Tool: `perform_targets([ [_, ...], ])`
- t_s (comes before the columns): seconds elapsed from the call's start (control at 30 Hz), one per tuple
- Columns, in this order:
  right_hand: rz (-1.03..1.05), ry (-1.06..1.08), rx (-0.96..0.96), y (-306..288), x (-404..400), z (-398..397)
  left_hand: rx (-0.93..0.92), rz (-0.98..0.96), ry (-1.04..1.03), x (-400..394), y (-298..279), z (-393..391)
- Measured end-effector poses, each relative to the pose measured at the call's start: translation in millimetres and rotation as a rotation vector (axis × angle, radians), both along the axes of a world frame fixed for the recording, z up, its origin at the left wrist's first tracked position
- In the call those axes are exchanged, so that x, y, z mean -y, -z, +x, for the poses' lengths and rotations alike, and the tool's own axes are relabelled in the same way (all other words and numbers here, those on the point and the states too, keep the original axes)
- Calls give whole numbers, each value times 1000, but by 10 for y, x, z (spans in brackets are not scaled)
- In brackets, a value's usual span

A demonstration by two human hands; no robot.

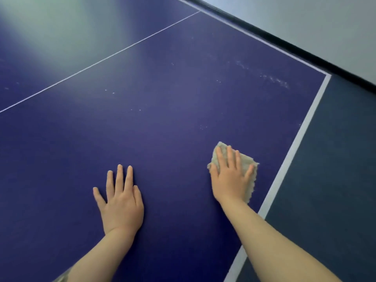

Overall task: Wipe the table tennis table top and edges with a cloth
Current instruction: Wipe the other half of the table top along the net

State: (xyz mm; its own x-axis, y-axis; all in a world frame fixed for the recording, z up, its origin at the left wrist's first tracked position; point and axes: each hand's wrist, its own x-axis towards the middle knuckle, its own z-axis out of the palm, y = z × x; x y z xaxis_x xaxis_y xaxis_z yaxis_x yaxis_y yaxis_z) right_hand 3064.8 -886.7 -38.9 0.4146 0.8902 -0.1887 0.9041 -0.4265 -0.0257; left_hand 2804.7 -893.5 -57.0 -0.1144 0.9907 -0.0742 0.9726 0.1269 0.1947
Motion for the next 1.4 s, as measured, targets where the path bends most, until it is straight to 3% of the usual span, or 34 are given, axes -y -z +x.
perform_targets([
  [0.07, 8, 216, -4, -2, 398, 202, 6, -12, 19, 49, -4, 227],
  [0.1, 33, 225, -4, 16, 587, 141, 14, -18, 28, 80, -18, 352],
  [0.27, 142, -246, -114, 107, 920, -540, 105, -34, -28, 236, -88, 1039],
  [0.37, 125, -424, -85, 120, 552, -276, 151, -36, -141, 227, -91, 1183],
  [0.43, 74, -294, -52, 108, 382, 189, 139, -45, -159, 212, -70, 1198],
  [0.53, 100, 213, -14, 119, 568, 762, 109, -58, -147, 208, -79, 1224],
  [0.6, 204, 256, -21, 163, 834, 658, 95, -63, -150, 196, -82, 1231],
  [0.73, 222, -177, -100, 202, 992, 60, 87, -63, -153, 186, -85, 1237],
  [0.87, 125, -602, -160, 114, 502, 197, 73, -71, -138, 209, -99, 1248],
  [0.93, 82, -509, -118, 73, 259, 575, 60, -68, -113, 202, -99, 1274],
  [1.03, 72, -50, -30, 80, 243, 1224, 75, -63, -27, 85, -113, 1491],
  [1.1, 138, 53, -35, 123, 442, 1272, 92, -73, -17, -41, -127, 1717],
  [1.23, 200, -272, -88, 164, 676, 711, 77, -50, -145, -177, -118, 1996],
  [1.4, 74, -628, -154, 101, -122, 792, 61, -41, -166, -193, -73, 1999],
])
